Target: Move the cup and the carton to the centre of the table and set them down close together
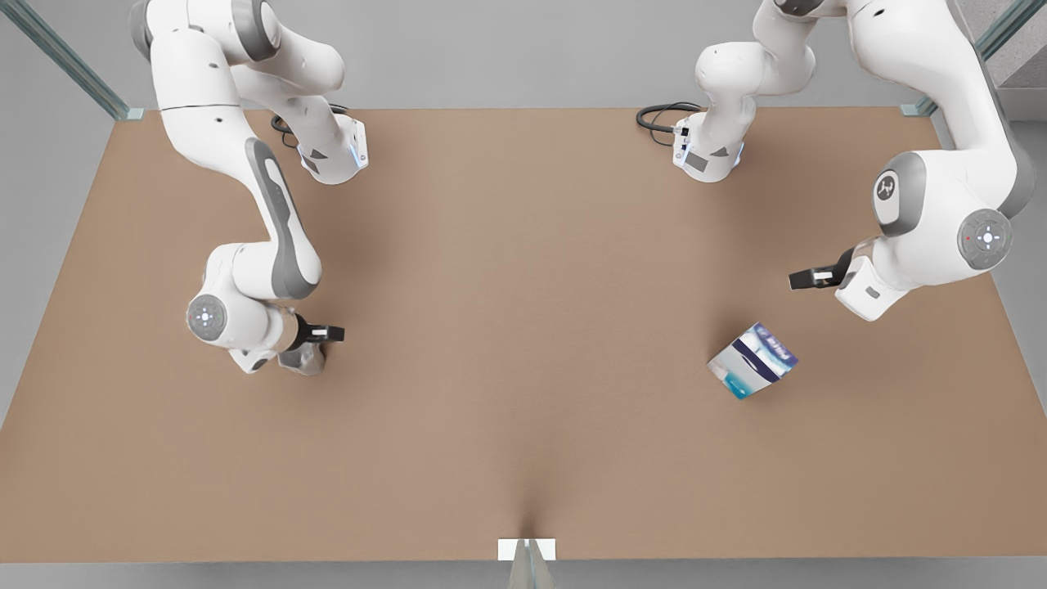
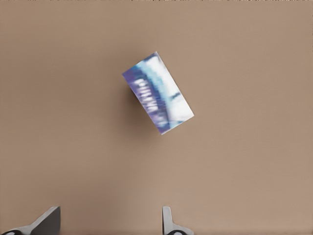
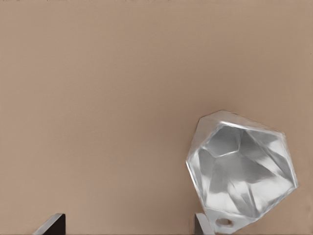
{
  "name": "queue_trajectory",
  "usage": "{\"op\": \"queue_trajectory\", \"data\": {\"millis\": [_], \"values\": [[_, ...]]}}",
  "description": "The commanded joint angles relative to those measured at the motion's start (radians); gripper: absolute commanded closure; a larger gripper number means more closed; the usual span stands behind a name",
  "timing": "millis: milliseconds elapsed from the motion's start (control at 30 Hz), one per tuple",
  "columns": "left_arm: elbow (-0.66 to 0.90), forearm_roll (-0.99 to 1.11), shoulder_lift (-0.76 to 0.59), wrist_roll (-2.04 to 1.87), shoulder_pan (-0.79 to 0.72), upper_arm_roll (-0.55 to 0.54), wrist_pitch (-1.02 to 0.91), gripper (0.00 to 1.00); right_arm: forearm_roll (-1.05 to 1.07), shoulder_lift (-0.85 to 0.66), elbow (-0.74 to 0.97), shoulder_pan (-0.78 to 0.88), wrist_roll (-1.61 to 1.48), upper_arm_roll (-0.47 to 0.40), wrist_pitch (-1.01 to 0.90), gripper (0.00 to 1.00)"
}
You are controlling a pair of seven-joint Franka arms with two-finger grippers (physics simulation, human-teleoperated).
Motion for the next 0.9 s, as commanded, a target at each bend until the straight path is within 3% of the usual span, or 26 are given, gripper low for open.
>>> {"op": "queue_trajectory", "data": {"millis": [0,33,133,267,433,667,867], "values": [[-0.001,0.0,0.0,0.001,0.0,0.0,0.0,0.0,-0.003,-0.001,-0.009,0.0,0.003,0.0,0.026,0.04],[0.0,0.0,0.0,-0.001,0.0,0.0,0.0,0.0,-0.093,-0.001,-0.004,0.0,0.118,0.02,0.046,0.04],[0.0,0.0,0.001,0.001,0.0,0.0,0.0,0.0,-0.101,-0.039,-0.064,-0.016,0.132,0.023,0.167,0.04],[0.0,0.0,0.001,0.001,0.0,0.0,0.0,0.0,-0.089,-0.059,-0.064,-0.029,0.146,0.025,0.191,0.04],[0.0,0.0,0.001,0.001,0.0,0.0,0.0,0.0,0.068,-0.068,-0.049,-0.032,-0.074,0.052,0.173,0.04],[0.0,0.0,0.006,-0.001,0.0,0.0,0.0,0.0,0.069,-0.064,-0.043,-0.043,-0.155,0.04,0.079,0.04],[0.0,0.0,0.006,0.001,0.0,0.0,0.0,0.0,0.062,-0.013,-0.009,-0.041,-0.156,0.017,0.132,0.04]]}}
